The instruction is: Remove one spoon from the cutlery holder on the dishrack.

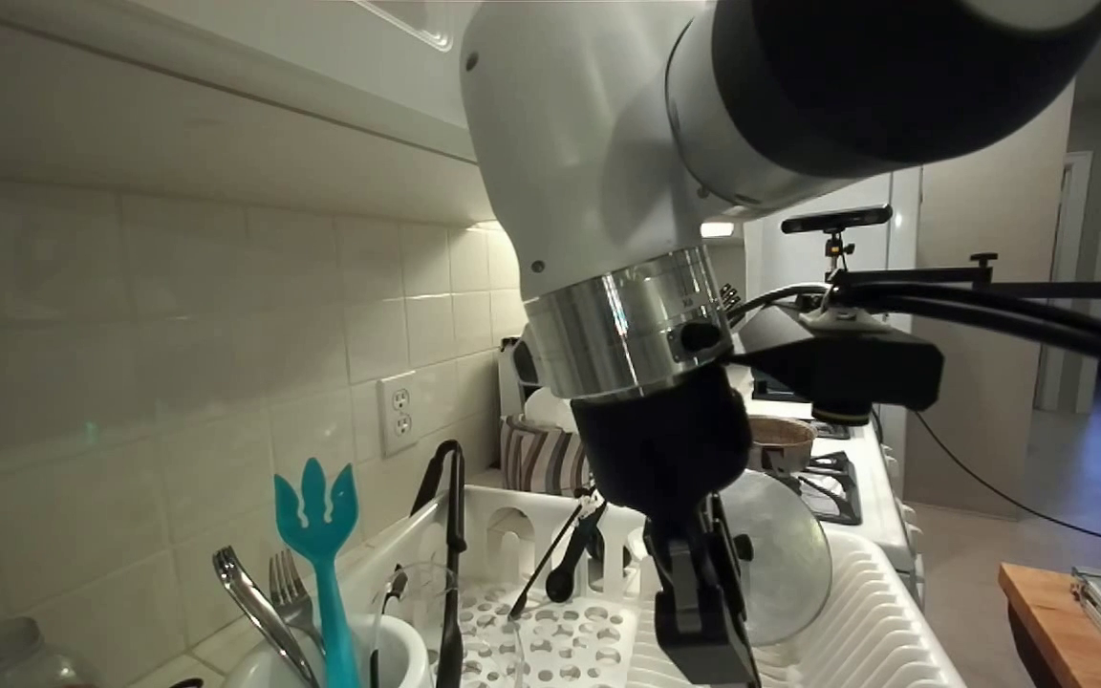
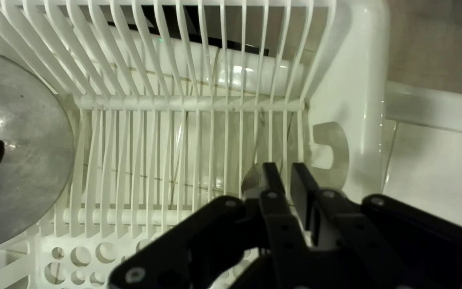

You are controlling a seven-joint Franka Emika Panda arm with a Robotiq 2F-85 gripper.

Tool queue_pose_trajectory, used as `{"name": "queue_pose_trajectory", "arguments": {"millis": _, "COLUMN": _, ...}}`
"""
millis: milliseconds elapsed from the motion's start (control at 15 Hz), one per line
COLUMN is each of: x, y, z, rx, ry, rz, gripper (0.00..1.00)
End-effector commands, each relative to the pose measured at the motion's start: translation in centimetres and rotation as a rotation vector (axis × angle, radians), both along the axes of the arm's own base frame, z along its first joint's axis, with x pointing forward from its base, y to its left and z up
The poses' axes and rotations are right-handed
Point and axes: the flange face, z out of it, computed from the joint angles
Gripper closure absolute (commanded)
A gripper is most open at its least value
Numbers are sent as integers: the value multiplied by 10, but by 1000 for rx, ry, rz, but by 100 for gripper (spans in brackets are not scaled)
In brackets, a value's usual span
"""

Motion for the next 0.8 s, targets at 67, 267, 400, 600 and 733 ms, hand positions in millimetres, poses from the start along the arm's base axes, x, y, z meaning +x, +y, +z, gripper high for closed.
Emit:
{"name": "queue_pose_trajectory", "arguments": {"millis": 67, "x": 5, "y": 11, "z": 3, "rx": -37, "ry": -12, "rz": -10, "gripper": 46}}
{"name": "queue_pose_trajectory", "arguments": {"millis": 267, "x": 6, "y": 10, "z": 10, "rx": -87, "ry": -58, "rz": 9, "gripper": 26}}
{"name": "queue_pose_trajectory", "arguments": {"millis": 400, "x": 8, "y": 6, "z": 18, "rx": -152, "ry": -100, "rz": 3, "gripper": 12}}
{"name": "queue_pose_trajectory", "arguments": {"millis": 600, "x": 11, "y": -4, "z": 21, "rx": -279, "ry": -117, "rz": -55, "gripper": 0}}
{"name": "queue_pose_trajectory", "arguments": {"millis": 733, "x": 10, "y": -8, "z": 20, "rx": -306, "ry": -80, "rz": -60, "gripper": 0}}
